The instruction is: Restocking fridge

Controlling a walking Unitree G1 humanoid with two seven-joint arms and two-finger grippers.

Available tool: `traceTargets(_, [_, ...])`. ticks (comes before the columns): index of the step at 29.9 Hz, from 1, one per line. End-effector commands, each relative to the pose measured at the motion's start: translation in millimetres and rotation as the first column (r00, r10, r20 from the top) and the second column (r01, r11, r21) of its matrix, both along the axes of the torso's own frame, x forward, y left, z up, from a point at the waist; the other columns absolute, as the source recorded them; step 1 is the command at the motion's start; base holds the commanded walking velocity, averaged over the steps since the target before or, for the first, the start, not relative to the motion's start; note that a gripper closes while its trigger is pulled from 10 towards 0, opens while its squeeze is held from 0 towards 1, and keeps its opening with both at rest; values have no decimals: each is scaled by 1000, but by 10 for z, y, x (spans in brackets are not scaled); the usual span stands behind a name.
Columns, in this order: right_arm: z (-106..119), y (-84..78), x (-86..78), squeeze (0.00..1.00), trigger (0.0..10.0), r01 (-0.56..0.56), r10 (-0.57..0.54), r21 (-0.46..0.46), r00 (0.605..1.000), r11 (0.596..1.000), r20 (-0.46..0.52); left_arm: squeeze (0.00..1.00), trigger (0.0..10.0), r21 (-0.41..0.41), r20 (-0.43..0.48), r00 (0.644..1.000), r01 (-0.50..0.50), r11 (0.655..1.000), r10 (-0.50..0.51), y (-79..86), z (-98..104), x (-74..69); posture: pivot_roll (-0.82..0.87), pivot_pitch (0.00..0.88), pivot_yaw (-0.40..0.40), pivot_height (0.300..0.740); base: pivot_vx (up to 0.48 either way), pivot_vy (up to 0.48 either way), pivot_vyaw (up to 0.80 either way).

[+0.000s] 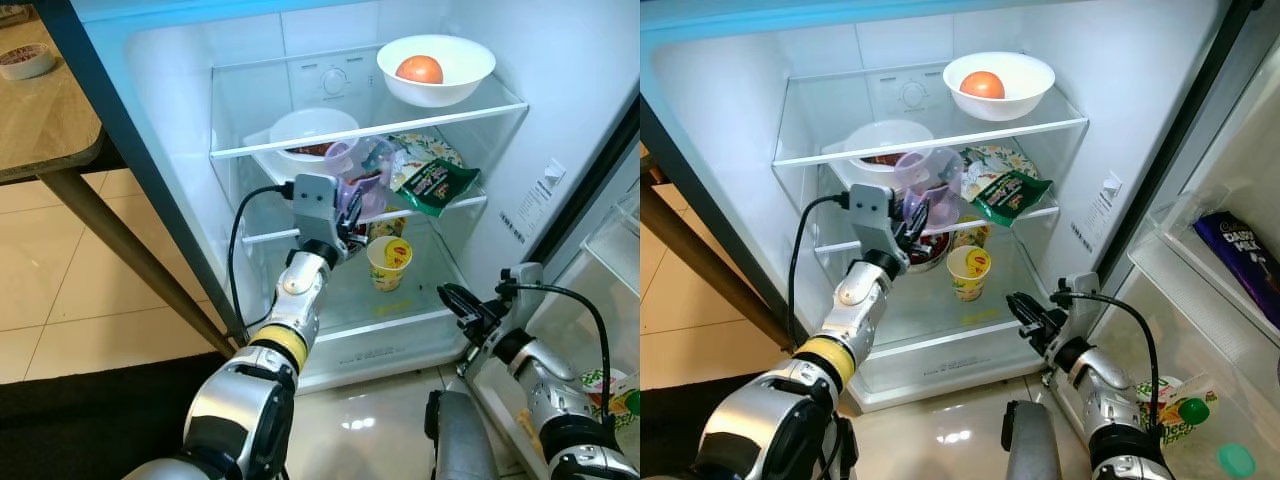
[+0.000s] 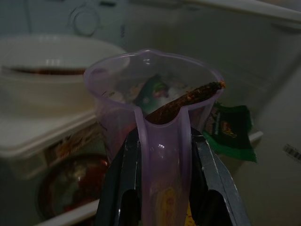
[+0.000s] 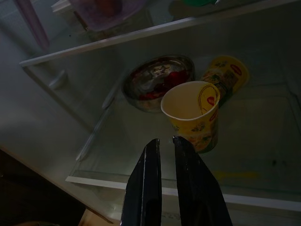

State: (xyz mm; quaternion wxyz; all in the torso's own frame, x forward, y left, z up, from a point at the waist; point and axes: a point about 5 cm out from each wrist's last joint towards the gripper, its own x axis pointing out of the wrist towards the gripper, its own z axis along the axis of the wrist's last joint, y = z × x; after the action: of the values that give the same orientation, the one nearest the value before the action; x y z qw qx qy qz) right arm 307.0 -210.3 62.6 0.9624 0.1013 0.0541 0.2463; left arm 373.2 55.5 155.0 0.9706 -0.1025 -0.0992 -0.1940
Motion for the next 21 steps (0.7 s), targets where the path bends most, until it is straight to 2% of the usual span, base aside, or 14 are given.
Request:
traceTargets(1, [-16, 8, -15, 0, 10000, -1, 1, 4, 1000, 1000, -9, 0, 10000, -31, 4, 999, 41, 999, -41, -118, 65, 3, -45, 102, 55, 465, 0, 0, 0])
traceTargets(10, [-19, 1, -31, 0, 10000, 3, -3, 2, 1000, 1000, -6, 0, 10000, -42, 62, 989, 139, 989, -137, -246, 119, -55, -43, 106, 57, 465, 0, 0, 0])
traceTargets(19, [-10, 6, -23, 0, 10000, -1, 1, 1, 1000, 1000, -8, 0, 10000, -1, 77, 971, 228, 974, -227, -321, 22, -148, -39, 104, 55, 465, 0, 0, 0])
traceTargets(20, [-8, 6, -22, 0, 10000, -1, 1, 1, 1000, 1000, -8, 0, 10000, 14, 84, 966, 246, 969, -246, -334, 4, -171, -36, 103, 54, 465, 0, 0, 0])
traceTargets(21, [-6, 5, -21, 0, 10000, -1, 1, 1, 1000, 1000, -8, 0, 10000, 62, 104, 948, 296, 953, -301, -359, -66, -250, -34, 103, 53, 465, 0, 0, 0])
